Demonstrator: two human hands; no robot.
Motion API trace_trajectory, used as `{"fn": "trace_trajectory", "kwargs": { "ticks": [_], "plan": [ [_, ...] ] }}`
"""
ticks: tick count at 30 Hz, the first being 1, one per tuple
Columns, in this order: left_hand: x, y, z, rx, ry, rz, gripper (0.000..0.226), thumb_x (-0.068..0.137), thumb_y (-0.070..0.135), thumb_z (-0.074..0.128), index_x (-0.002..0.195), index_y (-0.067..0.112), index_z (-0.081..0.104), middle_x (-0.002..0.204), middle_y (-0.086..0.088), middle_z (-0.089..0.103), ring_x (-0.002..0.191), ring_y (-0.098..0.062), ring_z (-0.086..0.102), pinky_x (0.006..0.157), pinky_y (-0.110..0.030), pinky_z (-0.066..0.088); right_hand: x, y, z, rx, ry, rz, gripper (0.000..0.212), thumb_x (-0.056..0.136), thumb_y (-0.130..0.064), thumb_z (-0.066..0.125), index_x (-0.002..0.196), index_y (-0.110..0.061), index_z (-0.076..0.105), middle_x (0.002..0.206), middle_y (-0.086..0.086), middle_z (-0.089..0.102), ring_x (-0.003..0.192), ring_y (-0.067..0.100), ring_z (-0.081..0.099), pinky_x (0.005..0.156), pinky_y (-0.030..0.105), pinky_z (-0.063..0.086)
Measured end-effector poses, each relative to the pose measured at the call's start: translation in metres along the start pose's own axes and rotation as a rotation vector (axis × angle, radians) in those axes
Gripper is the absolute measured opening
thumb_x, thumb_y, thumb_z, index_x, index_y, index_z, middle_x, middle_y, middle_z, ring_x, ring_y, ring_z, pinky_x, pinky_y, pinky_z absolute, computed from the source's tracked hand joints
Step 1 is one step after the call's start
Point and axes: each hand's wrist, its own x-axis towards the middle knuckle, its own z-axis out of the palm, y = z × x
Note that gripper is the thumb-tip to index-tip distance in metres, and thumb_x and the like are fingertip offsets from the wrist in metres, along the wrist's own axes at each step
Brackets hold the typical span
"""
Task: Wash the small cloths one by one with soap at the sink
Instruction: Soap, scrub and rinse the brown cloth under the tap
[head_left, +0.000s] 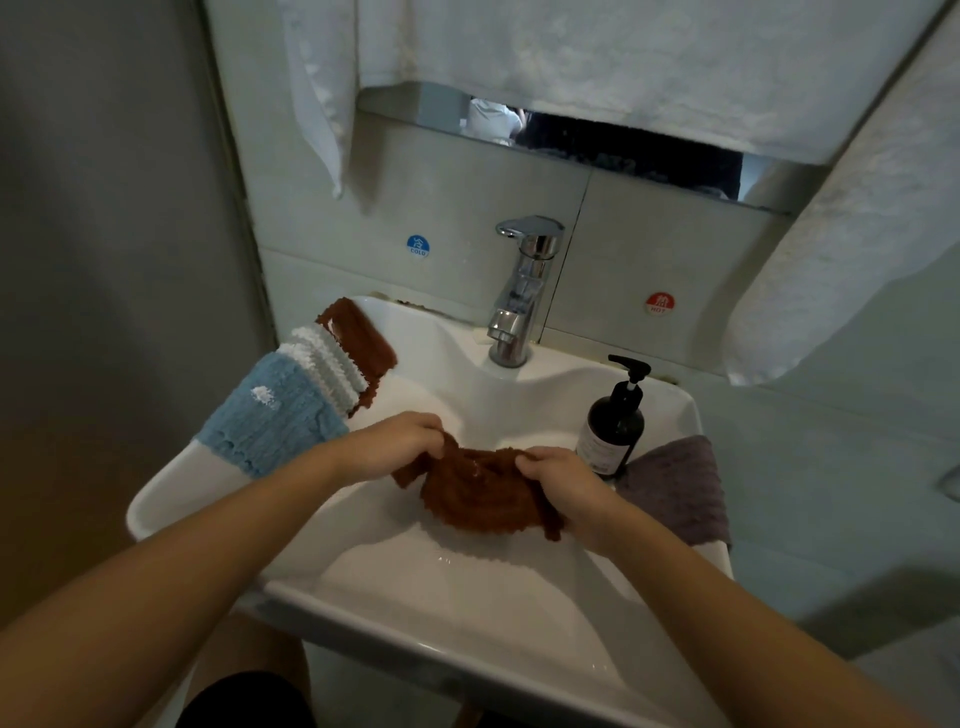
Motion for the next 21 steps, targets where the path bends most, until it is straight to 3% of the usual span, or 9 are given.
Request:
{"fn": "trace_trajectory", "kwargs": {
  "ticks": [2, 4, 7, 9, 11, 13, 16, 19, 21],
  "plan": [
    [0.002, 0.011, 0.009, -0.248, 0.067, -0.033, 0.032, 0.096, 0.027, 0.048, 0.070, 0.010, 0.057, 0.064, -0.010, 0.054, 0.053, -0.021, 0.052, 0.047, -0.026, 0.038, -0.001, -0.007, 0.008, 0.110, 0.001, -0.046, 0.022, 0.103, -0.018, 0.046, 0.099, -0.013, 0.067, 0.096, 0.012, 0.073, 0.085, 0.028, 0.071, 0.081, 0.040, 0.058],
    [0.006, 0.021, 0.021, -0.315, 0.200, -0.066, 0.053, 0.102, 0.043, 0.038, 0.063, 0.013, 0.057, 0.057, -0.005, 0.055, 0.049, -0.018, 0.052, 0.047, -0.024, 0.038, -0.001, -0.014, 0.020, 0.126, 0.040, -0.126, 0.023, 0.104, -0.023, 0.045, 0.096, -0.020, 0.067, 0.095, 0.009, 0.072, 0.087, 0.029, 0.070, 0.075, 0.039, 0.056],
    [0.014, 0.029, 0.045, -0.090, 0.501, 0.061, 0.048, 0.104, 0.040, 0.033, 0.072, 0.013, 0.057, 0.071, -0.004, 0.060, 0.070, -0.021, 0.058, 0.065, -0.032, 0.045, 0.004, -0.019, 0.041, 0.102, 0.233, -0.336, 0.022, 0.102, -0.028, 0.045, 0.089, -0.021, 0.062, 0.087, 0.005, 0.065, 0.082, 0.024, 0.064, 0.070, 0.039, 0.052],
    [0.016, 0.032, 0.063, -0.127, 0.617, 0.198, 0.041, 0.104, 0.035, 0.034, 0.079, 0.016, 0.060, 0.077, -0.003, 0.063, 0.076, -0.018, 0.061, 0.072, -0.036, 0.049, 0.009, -0.023, 0.049, 0.112, 0.407, -0.426, 0.021, 0.102, -0.029, 0.045, 0.090, -0.017, 0.058, 0.084, 0.002, 0.062, 0.080, 0.020, 0.061, 0.074, 0.041, 0.051],
    [0.015, 0.036, 0.072, -0.211, 0.630, 0.294, 0.036, 0.105, 0.033, 0.035, 0.081, 0.019, 0.058, 0.075, 0.000, 0.063, 0.072, -0.006, 0.060, 0.068, -0.028, 0.050, 0.012, -0.028, 0.053, 0.124, 0.547, -0.448, 0.022, 0.102, -0.028, 0.042, 0.091, -0.016, 0.058, 0.084, 0.001, 0.064, 0.080, 0.017, 0.061, 0.076, 0.040, 0.051],
    [0.015, 0.040, 0.068, -0.229, 0.661, 0.337, 0.034, 0.105, 0.031, 0.034, 0.079, 0.019, 0.053, 0.070, 0.003, 0.058, 0.061, 0.002, 0.054, 0.060, -0.020, 0.043, 0.008, -0.027, 0.058, 0.075, 0.540, -0.477, 0.027, 0.103, -0.028, 0.040, 0.088, -0.017, 0.059, 0.083, 0.000, 0.066, 0.081, 0.017, 0.063, 0.076, 0.040, 0.053],
    [0.012, 0.038, 0.060, -0.219, 0.687, 0.375, 0.034, 0.106, 0.030, 0.033, 0.079, 0.020, 0.050, 0.069, 0.004, 0.056, 0.058, 0.004, 0.052, 0.059, -0.018, 0.042, -0.004, -0.027, 0.060, 0.008, 0.435, -0.602, 0.027, 0.103, -0.024, 0.041, 0.083, -0.019, 0.059, 0.075, -0.005, 0.063, 0.069, 0.004, 0.059, 0.065, 0.026, 0.049],
    [0.003, 0.043, 0.068, -0.167, 0.568, 0.455, 0.032, 0.106, 0.029, 0.033, 0.080, 0.023, 0.052, 0.070, 0.007, 0.057, 0.063, 0.001, 0.055, 0.061, -0.019, 0.046, 0.006, -0.039, 0.047, 0.022, 0.587, -0.597, 0.026, 0.103, -0.024, 0.041, 0.084, -0.016, 0.057, 0.072, -0.004, 0.060, 0.065, 0.005, 0.054, 0.062, 0.029, 0.045],
    [0.006, 0.050, 0.059, -0.189, 0.638, 0.480, 0.032, 0.106, 0.028, 0.033, 0.078, 0.022, 0.048, 0.068, 0.007, 0.051, 0.061, -0.004, 0.049, 0.061, -0.025, 0.044, 0.008, -0.040, 0.048, -0.024, 0.564, -0.524, 0.028, 0.104, -0.025, 0.038, 0.085, -0.016, 0.057, 0.075, -0.002, 0.060, 0.070, 0.012, 0.056, 0.066, 0.033, 0.045]
  ]
}}
